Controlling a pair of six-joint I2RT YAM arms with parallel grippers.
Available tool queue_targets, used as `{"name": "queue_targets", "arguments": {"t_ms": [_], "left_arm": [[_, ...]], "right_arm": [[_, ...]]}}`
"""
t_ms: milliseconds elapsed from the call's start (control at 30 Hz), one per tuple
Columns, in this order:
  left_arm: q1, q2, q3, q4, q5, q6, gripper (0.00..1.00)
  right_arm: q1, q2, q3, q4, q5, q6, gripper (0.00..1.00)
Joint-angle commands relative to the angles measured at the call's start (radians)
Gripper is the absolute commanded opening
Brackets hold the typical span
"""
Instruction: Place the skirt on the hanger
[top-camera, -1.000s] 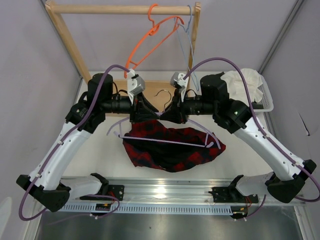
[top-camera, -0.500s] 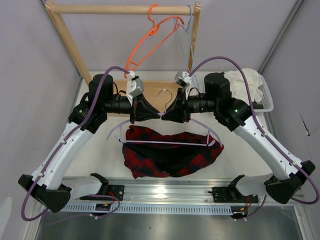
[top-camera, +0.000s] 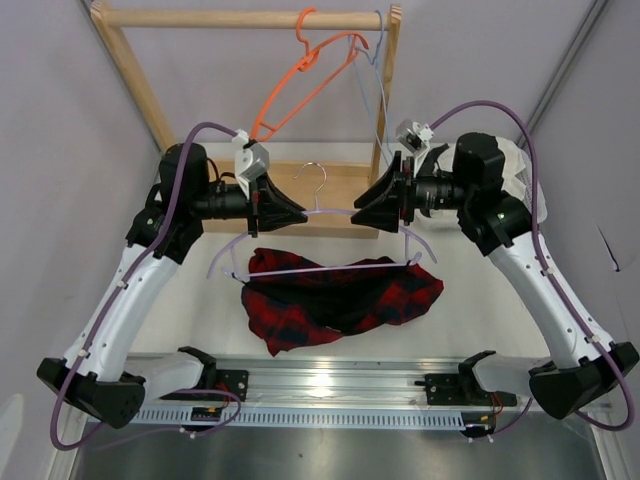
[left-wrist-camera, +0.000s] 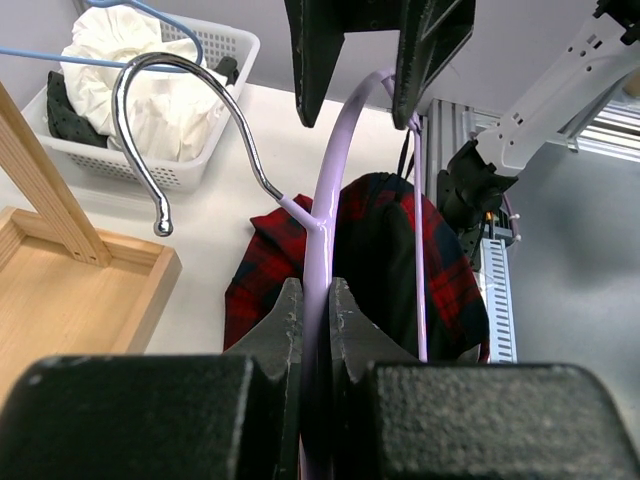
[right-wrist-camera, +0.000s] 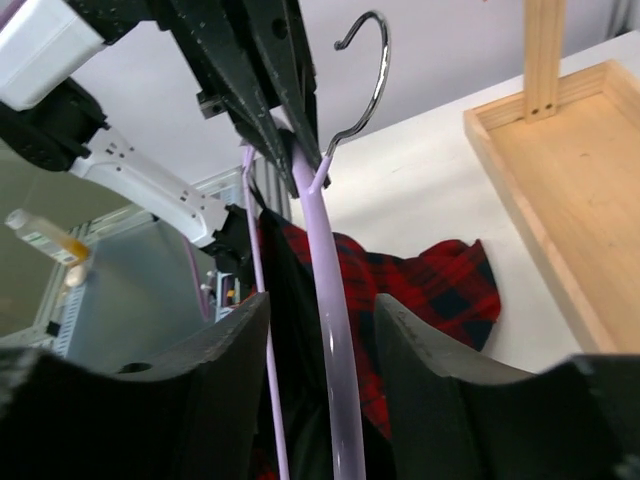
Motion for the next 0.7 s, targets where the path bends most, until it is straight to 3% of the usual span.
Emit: {"name": "queue_targets", "arguments": {"t_ms": [0, 167, 300, 400, 533, 567, 667], "left_arm": [[0.017, -0.031, 0.017, 0.095, 0.072, -0.03, 0.0], [0.02, -0.031, 0.02, 0.103, 0.092, -0.033, 0.0], [0.02, -0.032, 0.015, 0.112, 0.101, -0.037, 0.0], [0.02, -0.029, 0.015, 0.114, 0.093, -0.037, 0.0], [0.02, -0.029, 0.018, 0.108, 0.077, -0.031, 0.0], [0.022, -0.029, 0.02, 0.106, 0.066, -0.027, 0.0], [0.022, -0.026, 0.026, 0.114, 0.009, -0.037, 0.0]], "right_arm": [[-0.005, 0.021, 0.002, 0.022, -0.087, 0.007, 0.55], [-0.006, 0.067, 0.042, -0.024, -0.109, -0.014, 0.61], [-0.005, 0.104, 0.062, -0.047, -0.113, -0.022, 0.56], [-0.005, 0.095, 0.049, -0.006, -0.136, 0.013, 0.43], [0.0, 0.079, 0.05, 0.013, -0.136, 0.044, 0.05], [0.0, 0.073, 0.052, 0.023, -0.135, 0.058, 0.0], [0.018, 0.049, 0.068, 0.008, -0.089, 0.052, 0.0]]}}
